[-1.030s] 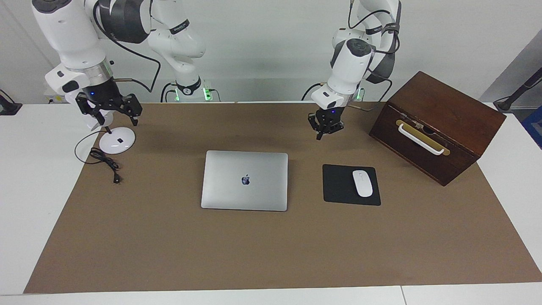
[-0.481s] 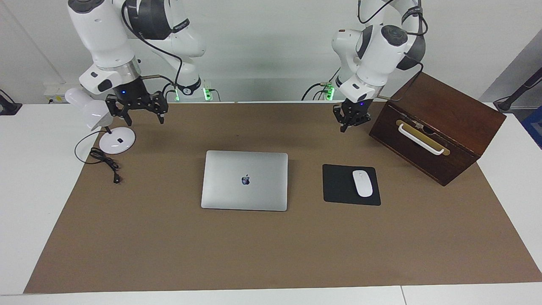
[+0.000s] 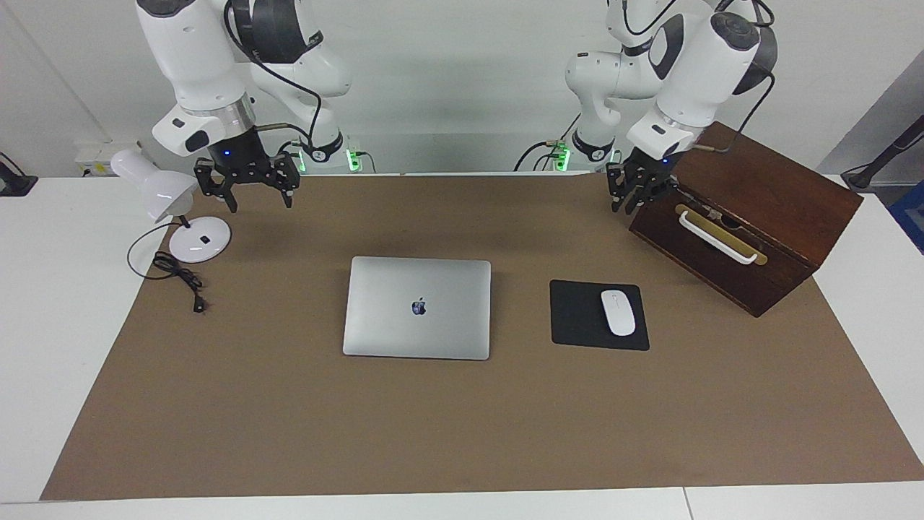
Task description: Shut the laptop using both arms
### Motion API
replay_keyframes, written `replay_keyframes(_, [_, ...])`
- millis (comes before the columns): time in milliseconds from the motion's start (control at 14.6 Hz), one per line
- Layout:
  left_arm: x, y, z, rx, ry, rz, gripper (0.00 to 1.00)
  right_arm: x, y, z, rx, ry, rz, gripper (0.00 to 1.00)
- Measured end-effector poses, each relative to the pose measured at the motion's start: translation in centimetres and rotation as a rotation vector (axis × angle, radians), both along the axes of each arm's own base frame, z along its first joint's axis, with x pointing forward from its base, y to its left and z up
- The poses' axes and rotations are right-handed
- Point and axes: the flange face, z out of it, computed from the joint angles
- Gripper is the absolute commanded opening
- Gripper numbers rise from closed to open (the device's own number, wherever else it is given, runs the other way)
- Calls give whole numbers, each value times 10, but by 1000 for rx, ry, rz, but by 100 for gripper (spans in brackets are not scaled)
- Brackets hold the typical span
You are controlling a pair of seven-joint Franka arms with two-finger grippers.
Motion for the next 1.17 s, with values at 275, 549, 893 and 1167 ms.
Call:
replay_keyframes(275, [3, 35, 20, 65, -11, 15, 100, -2, -3, 41, 3, 33, -9, 100])
replay_keyframes(549, [10, 71, 40, 81, -38, 82, 100, 3, -7, 45, 7, 41, -24, 100])
replay_keyframes(893, [32, 103, 73, 81, -73, 144, 100, 5, -9, 42, -5, 47, -23, 100])
replay_keyframes(1167, [44, 102, 78, 83, -43, 139, 100, 5, -9, 42, -6, 47, -22, 100])
